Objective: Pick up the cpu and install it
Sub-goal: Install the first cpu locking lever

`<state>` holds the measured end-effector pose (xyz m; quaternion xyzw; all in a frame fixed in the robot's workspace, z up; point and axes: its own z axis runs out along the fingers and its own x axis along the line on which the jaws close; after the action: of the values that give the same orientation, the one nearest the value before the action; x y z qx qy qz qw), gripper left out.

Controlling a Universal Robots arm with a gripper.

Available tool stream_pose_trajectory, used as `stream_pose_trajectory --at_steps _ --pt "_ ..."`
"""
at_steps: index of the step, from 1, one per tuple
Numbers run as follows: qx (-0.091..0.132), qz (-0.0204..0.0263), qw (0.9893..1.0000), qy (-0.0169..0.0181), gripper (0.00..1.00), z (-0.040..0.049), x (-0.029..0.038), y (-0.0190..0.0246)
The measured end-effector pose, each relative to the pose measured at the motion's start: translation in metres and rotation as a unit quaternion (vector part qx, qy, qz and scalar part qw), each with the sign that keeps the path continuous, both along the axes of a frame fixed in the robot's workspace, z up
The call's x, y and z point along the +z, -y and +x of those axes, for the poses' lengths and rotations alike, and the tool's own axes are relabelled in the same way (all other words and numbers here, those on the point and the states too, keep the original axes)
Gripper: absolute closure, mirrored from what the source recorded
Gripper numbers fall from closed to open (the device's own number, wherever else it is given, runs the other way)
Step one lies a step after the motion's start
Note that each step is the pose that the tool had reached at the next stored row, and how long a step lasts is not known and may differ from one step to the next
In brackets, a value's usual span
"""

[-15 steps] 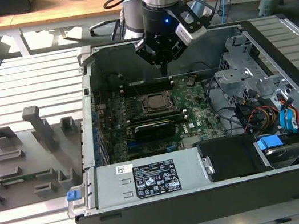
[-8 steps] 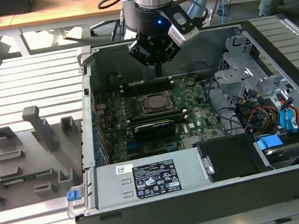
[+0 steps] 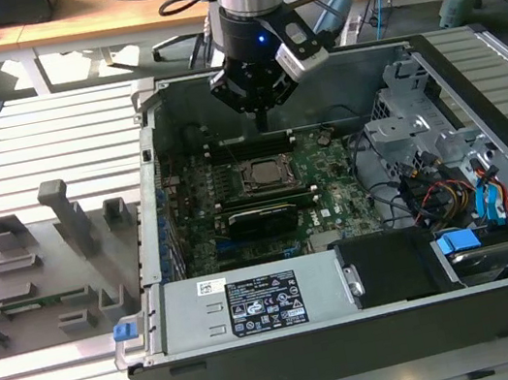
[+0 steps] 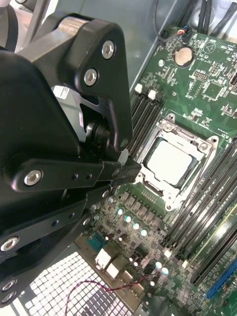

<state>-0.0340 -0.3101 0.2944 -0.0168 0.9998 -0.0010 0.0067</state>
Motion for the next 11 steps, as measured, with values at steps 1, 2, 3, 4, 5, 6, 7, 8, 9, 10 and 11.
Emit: stream_pose_trajectory --at_steps 1,2,3,4,5,6,7,8,9,10,11 --pt "0.0 0.0 1.0 0.0 0.89 -0.0018 0.0 0.0" --pt "0.0 0.0 1.0 0.0 0.89 -0.0026 0.0 0.0" --pt "0.0 0.0 1.0 0.0 0.89 -0.0031 -0.0001 0.0" --pt "0.0 0.0 1.0 0.0 0.89 -0.0036 -0.0001 0.0" --pt "0.0 0.0 1.0 0.0 0.89 -0.004 -0.0001 0.0" --pt "0.0 0.0 1.0 0.0 0.89 -0.0047 -0.0002 0.0" --pt "0.0 0.0 1.0 0.0 0.89 -0.005 -0.0002 0.0" --pt "0.0 0.0 1.0 0.0 0.89 -0.0053 -0.0002 0.0" --pt "0.0 -0.0001 1.0 0.0 0.89 -0.0057 -0.0003 0.0" --pt "0.0 -0.0001 1.0 -0.0001 0.89 -0.006 -0.0003 0.0" --pt "0.0 -0.0001 1.0 -0.0001 0.89 -0.0062 -0.0004 0.0"
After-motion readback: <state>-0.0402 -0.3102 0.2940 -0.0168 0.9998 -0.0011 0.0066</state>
